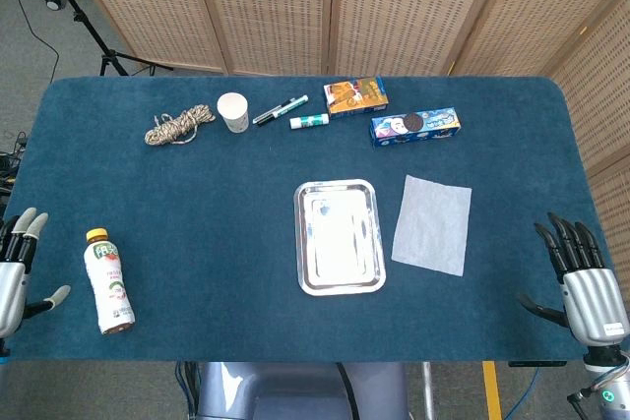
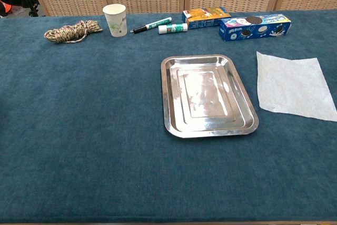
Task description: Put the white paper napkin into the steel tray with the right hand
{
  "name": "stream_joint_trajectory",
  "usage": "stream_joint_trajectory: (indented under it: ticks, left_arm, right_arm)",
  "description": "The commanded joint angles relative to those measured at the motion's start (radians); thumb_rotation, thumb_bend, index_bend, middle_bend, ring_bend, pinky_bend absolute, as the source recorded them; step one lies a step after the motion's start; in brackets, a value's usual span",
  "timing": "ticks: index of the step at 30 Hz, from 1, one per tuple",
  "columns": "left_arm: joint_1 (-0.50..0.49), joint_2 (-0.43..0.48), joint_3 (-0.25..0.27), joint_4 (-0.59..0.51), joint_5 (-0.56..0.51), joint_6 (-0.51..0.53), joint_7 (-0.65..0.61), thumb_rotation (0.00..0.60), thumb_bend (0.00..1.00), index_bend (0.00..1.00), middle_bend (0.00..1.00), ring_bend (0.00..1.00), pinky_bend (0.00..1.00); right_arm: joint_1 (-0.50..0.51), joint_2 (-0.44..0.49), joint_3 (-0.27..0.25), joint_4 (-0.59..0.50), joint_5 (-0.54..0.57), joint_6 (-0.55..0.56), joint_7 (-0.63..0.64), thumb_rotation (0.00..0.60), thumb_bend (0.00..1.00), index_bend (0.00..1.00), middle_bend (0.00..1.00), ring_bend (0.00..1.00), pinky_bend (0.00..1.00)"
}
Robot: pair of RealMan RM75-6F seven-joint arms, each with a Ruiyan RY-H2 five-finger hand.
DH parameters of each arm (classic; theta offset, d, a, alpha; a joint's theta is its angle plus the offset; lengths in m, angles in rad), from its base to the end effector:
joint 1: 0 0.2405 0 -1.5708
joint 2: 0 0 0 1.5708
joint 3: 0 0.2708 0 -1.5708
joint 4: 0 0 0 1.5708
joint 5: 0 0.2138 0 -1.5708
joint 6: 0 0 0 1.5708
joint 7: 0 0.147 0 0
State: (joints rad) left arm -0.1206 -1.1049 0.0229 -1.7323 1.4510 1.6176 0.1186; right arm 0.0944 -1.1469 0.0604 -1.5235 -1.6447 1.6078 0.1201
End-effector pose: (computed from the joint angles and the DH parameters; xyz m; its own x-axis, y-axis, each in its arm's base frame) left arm -0.3029 0.1787 0.1671 0.4108 -0.0589 0.9098 0.9117 0.0155 -0.4106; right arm -0.3115 -0.1890 0.1697 0.3303 0.1196 0.9363 -0.9224 -0.1697 0.3470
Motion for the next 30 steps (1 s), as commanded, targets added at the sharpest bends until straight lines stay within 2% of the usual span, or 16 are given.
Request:
stream_joint_trajectory:
  ticks: [1, 9, 14, 17, 22, 26, 30]
  left_arm:
    - [0.005, 0.011, -0.004, 0.001, 0.011, -0.01, -0.021, 0.6, 0.0, 0.0, 0.0, 0.0, 0.0]
    - [0.017, 0.018, -0.008, 0.001, 0.036, -0.007, -0.04, 0.6, 0.0, 0.0, 0.0, 0.0, 0.0]
    - [0.02, 0.017, -0.014, 0.01, 0.053, -0.005, -0.056, 0.6, 0.0, 0.0, 0.0, 0.0, 0.0]
    - [0.019, 0.015, -0.02, 0.012, 0.053, -0.012, -0.059, 0.6, 0.0, 0.0, 0.0, 0.0, 0.0]
    - [0.021, 0.014, -0.029, 0.01, 0.049, -0.019, -0.061, 0.6, 0.0, 0.0, 0.0, 0.0, 0.0]
    - [0.018, 0.013, -0.039, 0.01, 0.038, -0.034, -0.061, 0.6, 0.0, 0.0, 0.0, 0.0, 0.0]
    - [0.012, 0.014, -0.053, 0.01, 0.015, -0.054, -0.064, 0.6, 0.0, 0.0, 0.0, 0.0, 0.0]
  right_arm:
    - [0.003, -0.005, -0.003, 0.004, -0.01, 0.002, 0.003, 0.6, 0.0, 0.07, 0.0, 0.0, 0.0]
    - [0.018, -0.014, -0.012, 0.009, -0.013, -0.033, 0.006, 0.6, 0.0, 0.11, 0.0, 0.0, 0.0]
    - [0.103, 0.0, 0.002, -0.028, -0.01, -0.163, 0.013, 0.6, 0.0, 0.17, 0.0, 0.0, 0.0]
    - [0.193, 0.013, 0.045, -0.077, 0.038, -0.298, 0.001, 0.6, 0.02, 0.21, 0.0, 0.0, 0.0]
    - [0.336, 0.001, 0.118, -0.111, 0.142, -0.505, -0.038, 0.6, 0.16, 0.26, 0.0, 0.0, 0.0]
    - [0.449, -0.046, 0.178, -0.096, 0.266, -0.661, -0.073, 0.6, 0.25, 0.29, 0.0, 0.0, 0.0]
    - [0.548, -0.108, 0.226, -0.036, 0.385, -0.775, -0.126, 0.6, 0.26, 0.3, 0.0, 0.0, 0.0]
